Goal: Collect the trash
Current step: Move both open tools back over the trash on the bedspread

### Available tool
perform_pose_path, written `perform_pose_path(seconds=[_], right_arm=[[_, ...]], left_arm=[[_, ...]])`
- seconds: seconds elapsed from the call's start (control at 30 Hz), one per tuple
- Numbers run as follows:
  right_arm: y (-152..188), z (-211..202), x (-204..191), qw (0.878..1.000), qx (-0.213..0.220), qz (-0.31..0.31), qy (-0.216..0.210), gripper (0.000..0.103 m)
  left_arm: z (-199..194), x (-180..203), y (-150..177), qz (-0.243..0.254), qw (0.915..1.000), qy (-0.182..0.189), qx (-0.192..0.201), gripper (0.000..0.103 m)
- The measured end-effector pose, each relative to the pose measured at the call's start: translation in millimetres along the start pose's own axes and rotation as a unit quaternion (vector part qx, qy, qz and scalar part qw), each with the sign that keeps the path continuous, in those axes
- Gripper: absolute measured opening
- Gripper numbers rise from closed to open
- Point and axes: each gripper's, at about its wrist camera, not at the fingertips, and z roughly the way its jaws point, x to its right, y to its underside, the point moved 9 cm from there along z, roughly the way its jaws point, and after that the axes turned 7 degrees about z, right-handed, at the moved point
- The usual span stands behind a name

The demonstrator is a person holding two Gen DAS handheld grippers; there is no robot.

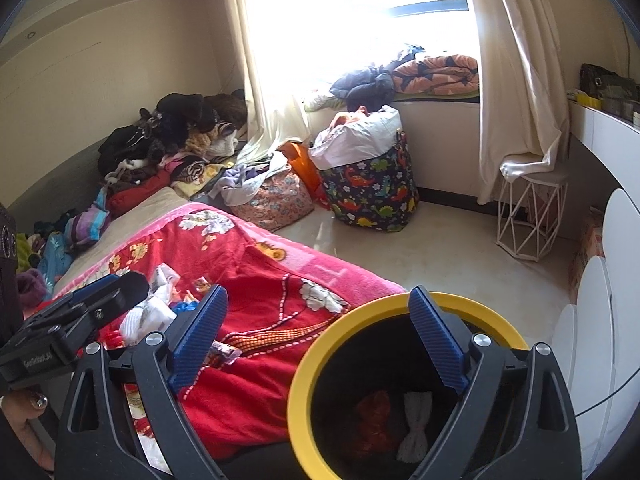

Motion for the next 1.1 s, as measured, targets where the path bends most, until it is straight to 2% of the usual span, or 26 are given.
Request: perform_pose_path(seconds=[0.6,1.1], right_arm=[[18,23,-79,0.996,-0.025,-0.056,-0.066,0.091],[48,47,-127,0.987,-0.065,-0.102,-0.103,0.091]], left_arm=[[-21,-78,-6,-0.041,0.9962,-0.075,0.013,0.092],[-42,-152,21,-0.080,0.9840,-0.158,-0.015,0.092]])
